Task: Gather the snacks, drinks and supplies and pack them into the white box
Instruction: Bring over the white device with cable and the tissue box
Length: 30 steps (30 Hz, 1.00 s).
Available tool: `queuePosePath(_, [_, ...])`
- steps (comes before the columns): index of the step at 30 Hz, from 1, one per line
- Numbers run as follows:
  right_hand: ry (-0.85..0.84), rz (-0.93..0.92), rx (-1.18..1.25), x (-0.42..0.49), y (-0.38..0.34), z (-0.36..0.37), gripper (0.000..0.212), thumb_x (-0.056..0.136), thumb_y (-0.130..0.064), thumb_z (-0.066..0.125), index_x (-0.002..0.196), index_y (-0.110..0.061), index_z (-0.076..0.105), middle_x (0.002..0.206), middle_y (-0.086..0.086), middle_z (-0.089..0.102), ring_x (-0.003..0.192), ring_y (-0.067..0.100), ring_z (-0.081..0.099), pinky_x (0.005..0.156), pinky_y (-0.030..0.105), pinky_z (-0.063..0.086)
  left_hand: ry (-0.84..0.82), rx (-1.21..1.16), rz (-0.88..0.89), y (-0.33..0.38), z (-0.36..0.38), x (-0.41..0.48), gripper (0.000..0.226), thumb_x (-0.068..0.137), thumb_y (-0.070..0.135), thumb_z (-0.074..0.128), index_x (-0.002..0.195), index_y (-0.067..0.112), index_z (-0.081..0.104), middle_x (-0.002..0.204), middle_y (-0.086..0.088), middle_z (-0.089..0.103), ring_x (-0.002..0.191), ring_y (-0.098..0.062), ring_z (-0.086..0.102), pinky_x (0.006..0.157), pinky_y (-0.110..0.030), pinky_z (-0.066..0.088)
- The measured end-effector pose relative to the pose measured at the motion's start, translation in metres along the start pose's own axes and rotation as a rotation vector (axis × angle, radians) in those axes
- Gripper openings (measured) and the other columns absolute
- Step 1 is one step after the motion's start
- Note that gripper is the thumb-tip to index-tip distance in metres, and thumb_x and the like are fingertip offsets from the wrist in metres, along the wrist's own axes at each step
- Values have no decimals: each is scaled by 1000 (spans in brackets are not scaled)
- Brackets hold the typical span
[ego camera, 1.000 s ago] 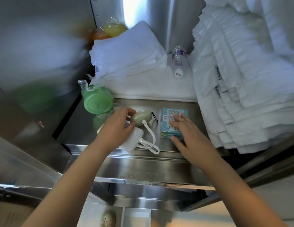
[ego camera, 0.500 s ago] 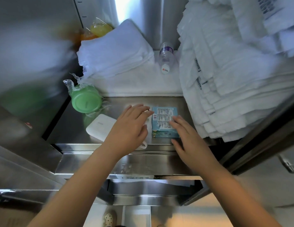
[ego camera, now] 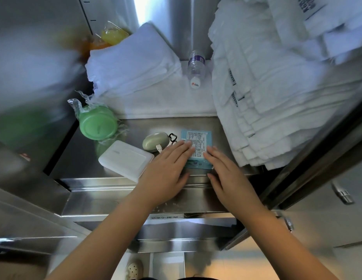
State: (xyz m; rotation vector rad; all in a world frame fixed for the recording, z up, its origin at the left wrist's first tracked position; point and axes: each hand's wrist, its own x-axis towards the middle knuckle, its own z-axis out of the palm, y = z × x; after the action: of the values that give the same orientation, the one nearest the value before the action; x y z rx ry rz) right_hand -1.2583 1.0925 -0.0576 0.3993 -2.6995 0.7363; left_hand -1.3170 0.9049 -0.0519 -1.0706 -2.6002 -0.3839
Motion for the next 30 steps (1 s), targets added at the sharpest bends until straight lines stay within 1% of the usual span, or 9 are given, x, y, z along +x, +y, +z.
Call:
queuePosePath(3, [24,-24,-4,-1,2,2,51,86,-1,63,134,-5,49,142,9,43,136,19,36,112,36,31,33,-44,-9,0,2,-1,56,84,23,64,134,7,48,141,-6,46,135,-21,36,110,-40,32])
queuePosePath(9, [87,-43,15,1,7,5,49,82,-9,71,128,-7,55,134,6,50,129,17,42,108,33,37,80,-54,-23,1,6,-3,56,83,26,65,134,8,49,140,-5,47,135,-19,36,110,-38,33])
queuePosePath(13, [156,-105,-22,1,11,8,44,77,-11,75,119,-9,61,123,6,56,116,17,47,104,21,33,89,-44,-5,-1,8,-7,57,84,33,63,132,7,49,140,-5,47,135,-19,35,110,-36,32])
queuePosePath(14, [165,-131,-38,1,13,8,43,77,-12,75,118,-9,62,121,7,57,114,18,47,103,20,32,94,-38,3,-1,8,-8,57,84,35,63,131,7,50,139,-5,47,135,-19,36,110,-35,32])
queuePosePath(16, [172,-185,-65,-1,17,10,41,78,-12,74,118,-9,62,121,7,57,113,18,47,102,22,34,114,-22,19,0,8,-9,54,84,37,63,127,6,53,136,-7,50,132,-20,39,109,-35,33])
queuePosePath(19, [198,-245,-69,-3,21,11,37,81,-13,72,116,-10,61,120,7,58,111,20,50,98,30,42,152,-12,19,2,7,-8,50,78,35,70,116,4,57,127,-10,56,124,-24,48,104,-35,39])
queuePosePath(21, [210,-293,-77,-2,23,10,34,84,-15,68,117,-10,59,120,6,58,110,21,52,97,32,43,164,-8,2,3,7,-6,49,75,34,74,110,5,58,122,-10,58,119,-25,52,99,-34,43])
queuePosePath(26, [192,-328,-82,-1,26,12,38,84,-16,68,119,-12,55,121,5,55,110,20,50,97,29,41,195,44,-2,7,7,-4,45,72,36,75,101,5,59,111,-11,62,112,-27,56,92,-32,46])
queuePosePath(30, [202,-325,-89,-3,25,14,37,85,-14,64,121,-13,52,122,4,51,111,20,48,99,27,38,212,74,16,8,8,-5,43,73,36,75,98,6,57,109,-12,63,110,-27,58,91,-31,46])
